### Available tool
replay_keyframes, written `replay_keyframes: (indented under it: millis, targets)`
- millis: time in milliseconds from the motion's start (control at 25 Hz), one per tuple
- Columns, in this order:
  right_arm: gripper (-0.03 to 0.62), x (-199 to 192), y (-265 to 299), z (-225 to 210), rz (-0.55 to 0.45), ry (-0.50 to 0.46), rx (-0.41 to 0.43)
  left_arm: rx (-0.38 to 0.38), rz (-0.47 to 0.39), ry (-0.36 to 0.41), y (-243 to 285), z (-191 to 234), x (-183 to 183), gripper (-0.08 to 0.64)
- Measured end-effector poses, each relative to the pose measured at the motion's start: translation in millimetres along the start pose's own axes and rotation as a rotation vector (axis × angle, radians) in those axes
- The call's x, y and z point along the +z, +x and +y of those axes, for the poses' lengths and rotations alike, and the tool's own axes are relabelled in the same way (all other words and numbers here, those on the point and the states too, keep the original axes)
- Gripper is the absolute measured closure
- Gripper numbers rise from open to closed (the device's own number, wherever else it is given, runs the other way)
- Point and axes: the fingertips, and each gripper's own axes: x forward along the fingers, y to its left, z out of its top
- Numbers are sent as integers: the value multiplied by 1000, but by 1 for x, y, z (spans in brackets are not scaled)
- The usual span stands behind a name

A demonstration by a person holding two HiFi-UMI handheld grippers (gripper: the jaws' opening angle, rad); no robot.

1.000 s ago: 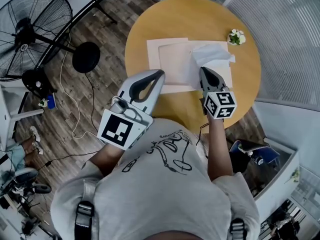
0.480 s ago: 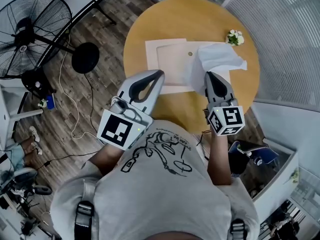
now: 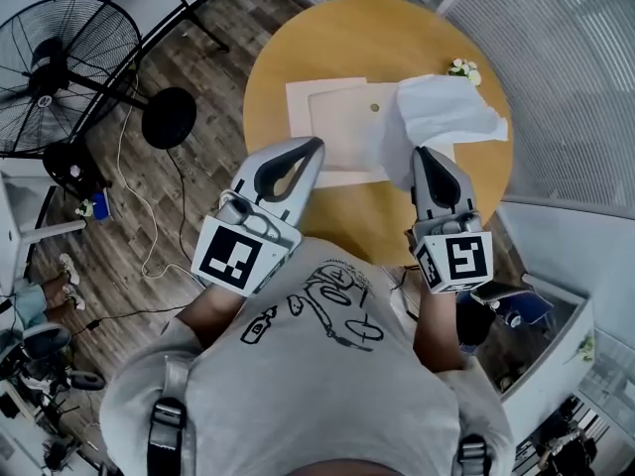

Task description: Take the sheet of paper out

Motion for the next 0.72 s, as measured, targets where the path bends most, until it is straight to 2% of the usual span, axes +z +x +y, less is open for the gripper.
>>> replay_keyframes:
  millis: [160, 280, 480, 720]
  targets:
    - [581, 13, -8, 5, -11, -27, -1, 3, 2, 2, 1, -1, 1, 540]
    - [581, 22, -12, 9, -17, -43, -5, -2, -28, -3, 3, -1, 7, 540]
    - [581, 35, -18, 18, -24, -72, -11, 3, 0, 10, 1, 2, 4, 539]
    - [581, 49, -28, 27, -40, -85, -10, 4, -23, 3, 1, 1, 9, 539]
